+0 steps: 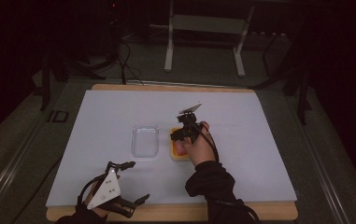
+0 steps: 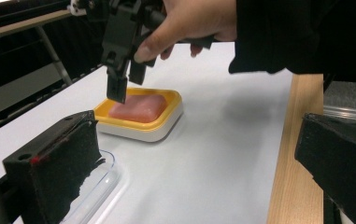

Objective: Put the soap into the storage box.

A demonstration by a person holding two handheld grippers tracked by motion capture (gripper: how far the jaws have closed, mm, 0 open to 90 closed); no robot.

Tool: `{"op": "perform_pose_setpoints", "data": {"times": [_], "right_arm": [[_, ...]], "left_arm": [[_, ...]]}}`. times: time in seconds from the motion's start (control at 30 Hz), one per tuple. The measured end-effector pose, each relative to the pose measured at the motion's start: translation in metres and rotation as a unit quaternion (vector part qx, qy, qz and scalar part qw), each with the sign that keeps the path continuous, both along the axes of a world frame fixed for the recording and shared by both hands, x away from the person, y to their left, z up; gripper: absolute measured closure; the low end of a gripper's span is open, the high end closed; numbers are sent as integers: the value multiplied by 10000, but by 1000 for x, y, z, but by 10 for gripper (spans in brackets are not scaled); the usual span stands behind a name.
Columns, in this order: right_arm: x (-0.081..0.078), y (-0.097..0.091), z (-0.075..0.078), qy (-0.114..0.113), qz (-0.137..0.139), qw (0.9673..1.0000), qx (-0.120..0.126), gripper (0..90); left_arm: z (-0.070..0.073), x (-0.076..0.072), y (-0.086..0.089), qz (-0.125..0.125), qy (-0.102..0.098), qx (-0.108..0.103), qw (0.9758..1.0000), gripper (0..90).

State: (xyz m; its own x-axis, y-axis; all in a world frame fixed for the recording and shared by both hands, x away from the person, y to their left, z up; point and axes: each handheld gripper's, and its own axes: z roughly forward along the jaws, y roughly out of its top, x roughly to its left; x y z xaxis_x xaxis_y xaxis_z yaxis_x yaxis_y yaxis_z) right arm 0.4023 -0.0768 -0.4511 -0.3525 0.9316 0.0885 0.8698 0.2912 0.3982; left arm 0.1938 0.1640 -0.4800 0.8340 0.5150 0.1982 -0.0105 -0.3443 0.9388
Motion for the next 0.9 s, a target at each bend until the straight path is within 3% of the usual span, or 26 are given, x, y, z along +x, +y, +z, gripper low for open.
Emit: {"op": "perform_pose_setpoints", "data": {"times": [0.13, 0.27, 0.47, 0.6, 0.77, 0.9], "right_arm": [[-1, -2, 11, -126, 319, 9994, 26, 274], [-1, -8, 16, -147, 585, 9980, 168, 125], [-4, -19, 21, -415, 835, 9955, 177, 139], [-6, -28, 21, -757, 1032, 9918, -15, 134], [-7, -43, 20, -882, 1390, 9862, -162, 138], [-9, -59, 18, -889, 1540, 9840, -99, 138]], "left_arm": [[0, 0, -1, -8, 10, 22, 10000, 6], [-1, 0, -1, -17, 9, 37, 10000, 6], [-1, 1, -2, -12, 27, 45, 10000, 6], [-1, 0, -2, -16, 34, 49, 10000, 6], [-1, 0, -2, -19, 38, 56, 10000, 6], [-2, 0, -2, -15, 44, 73, 10000, 6]]}}
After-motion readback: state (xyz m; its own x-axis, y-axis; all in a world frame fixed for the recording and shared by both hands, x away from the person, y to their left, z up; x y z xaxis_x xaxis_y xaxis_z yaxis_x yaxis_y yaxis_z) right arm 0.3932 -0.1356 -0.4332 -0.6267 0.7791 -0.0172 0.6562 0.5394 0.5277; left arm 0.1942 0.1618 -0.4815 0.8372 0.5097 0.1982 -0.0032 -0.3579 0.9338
